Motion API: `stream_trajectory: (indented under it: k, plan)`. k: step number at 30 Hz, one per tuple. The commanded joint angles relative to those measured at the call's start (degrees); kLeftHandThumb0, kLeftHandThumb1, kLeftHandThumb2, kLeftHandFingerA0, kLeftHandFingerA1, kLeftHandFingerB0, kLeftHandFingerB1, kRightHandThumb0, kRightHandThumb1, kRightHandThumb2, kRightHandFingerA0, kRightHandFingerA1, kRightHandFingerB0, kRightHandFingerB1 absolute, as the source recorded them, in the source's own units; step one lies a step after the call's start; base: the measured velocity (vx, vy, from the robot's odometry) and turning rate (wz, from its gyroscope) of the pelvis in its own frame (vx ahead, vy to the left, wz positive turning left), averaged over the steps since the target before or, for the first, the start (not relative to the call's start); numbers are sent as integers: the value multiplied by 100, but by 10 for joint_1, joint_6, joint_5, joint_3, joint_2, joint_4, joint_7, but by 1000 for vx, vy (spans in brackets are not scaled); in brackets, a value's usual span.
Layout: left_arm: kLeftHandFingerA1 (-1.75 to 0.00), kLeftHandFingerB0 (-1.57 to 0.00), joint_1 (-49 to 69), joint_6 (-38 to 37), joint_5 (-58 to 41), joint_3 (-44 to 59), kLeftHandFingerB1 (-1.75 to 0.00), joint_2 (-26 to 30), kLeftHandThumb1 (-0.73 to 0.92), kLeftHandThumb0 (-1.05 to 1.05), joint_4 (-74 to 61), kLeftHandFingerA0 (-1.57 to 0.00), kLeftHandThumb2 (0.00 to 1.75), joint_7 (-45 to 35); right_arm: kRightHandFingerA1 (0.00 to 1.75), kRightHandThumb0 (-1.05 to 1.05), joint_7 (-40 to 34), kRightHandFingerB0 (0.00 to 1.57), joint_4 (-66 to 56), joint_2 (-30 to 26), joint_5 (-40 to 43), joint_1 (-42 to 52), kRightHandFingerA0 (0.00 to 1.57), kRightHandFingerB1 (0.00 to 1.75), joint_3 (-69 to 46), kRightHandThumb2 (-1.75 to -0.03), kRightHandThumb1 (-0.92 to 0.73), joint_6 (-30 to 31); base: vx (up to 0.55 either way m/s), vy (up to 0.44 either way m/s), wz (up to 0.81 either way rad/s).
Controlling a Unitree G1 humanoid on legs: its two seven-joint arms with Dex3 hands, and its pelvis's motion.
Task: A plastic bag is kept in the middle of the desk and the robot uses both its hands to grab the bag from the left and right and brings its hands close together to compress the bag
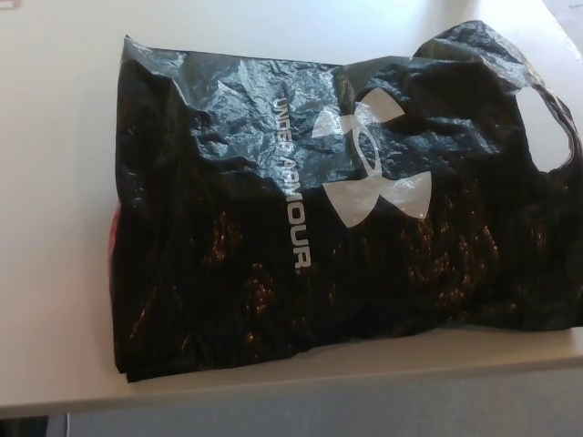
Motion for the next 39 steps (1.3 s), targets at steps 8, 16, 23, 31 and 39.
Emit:
stream_trajectory:
  k: [8, 16, 23, 31, 39]
  plan:
    - [-34, -14, 94, -405, -130, 56, -25, -7, 90, -62, -174, -28, 67, -37, 35, -53, -49, 18, -168, 10, 9, 77, 16, 33, -55, -72, -92, -361, 0, 0, 0]
    - [-33, -13, 99, -418, -141, 59, -25, -9, 92, -63, -180, -27, 67, -42, 50, -28, -54, 0, -156, 20, 5, 77, 0, 48, -63, -121, -72, -419, 0, 0, 0]
    - [-47, 0, 110, -430, -138, 68, -48, -21, 58, -33, -209, 0, 113, -29, 32, -60, -46, 0, -172, 40, 59, 76, 0, 38, -70, -105, -72, -475, 0, 0, 0]
    - [-44, -9, 32, -418, -120, 153, -39, -3, 73, -69, -322, -16, 97, 16, 43, -67, -77, 1, -339, 47, 65, 46, 2, 41, -146, -109, -74, -409, 0, 0, 0]
    - [-45, -8, -140, -228, -137, 293, -39, 93, 75, -73, -452, -15, 101, 73, 39, -63, -128, 7, -488, 8, 45, -140, 1, 41, -257, -111, -75, -239, 0, 0, 0]
